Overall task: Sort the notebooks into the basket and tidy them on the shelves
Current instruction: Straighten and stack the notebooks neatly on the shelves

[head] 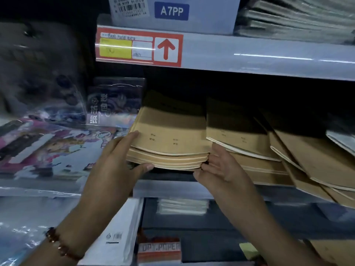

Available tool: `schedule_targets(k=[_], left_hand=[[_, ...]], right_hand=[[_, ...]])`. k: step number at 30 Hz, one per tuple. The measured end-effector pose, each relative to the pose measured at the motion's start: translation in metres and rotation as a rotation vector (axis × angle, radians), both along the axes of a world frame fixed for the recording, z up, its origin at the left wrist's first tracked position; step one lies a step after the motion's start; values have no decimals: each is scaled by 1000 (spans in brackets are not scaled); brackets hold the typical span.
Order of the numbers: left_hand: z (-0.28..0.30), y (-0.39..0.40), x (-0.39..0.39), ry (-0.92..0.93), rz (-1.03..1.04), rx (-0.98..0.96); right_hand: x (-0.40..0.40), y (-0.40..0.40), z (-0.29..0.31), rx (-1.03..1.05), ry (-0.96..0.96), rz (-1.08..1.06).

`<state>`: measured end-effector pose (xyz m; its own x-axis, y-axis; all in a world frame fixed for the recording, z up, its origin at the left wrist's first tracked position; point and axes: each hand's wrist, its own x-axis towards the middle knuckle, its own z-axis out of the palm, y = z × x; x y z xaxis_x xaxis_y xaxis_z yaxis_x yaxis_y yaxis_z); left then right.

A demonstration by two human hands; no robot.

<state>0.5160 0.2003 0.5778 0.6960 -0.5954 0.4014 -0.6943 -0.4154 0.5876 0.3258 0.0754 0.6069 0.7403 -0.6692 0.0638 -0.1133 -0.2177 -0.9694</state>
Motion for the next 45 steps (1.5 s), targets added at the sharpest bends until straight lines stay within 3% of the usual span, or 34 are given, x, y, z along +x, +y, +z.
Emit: schedule_targets(k=[3,10,14,17,27,36,45], left_hand=[[-4,0,-3,-2,-4,-34],[-13,1,4,-192,34,31],[-13,0,0,-264,60,40],[-14,1,-3,-302,56,8],[-2,-8,8,-305,67,121],[7,-35,24,-348,88,281],[16,-27,33,-309,-52,293]], right_hand=[[-4,-3,-7,-112,24,-48],[-10,-10,-30,-771,217,-124],[-4,-6,-34,-1267,197,-221],[10,-8,-38,-1459,203,-130],[37,-55,-16,-1463,540,169],[61,-57,-13,-1392,675,82],[72,-35,11,-1500,921,22]])
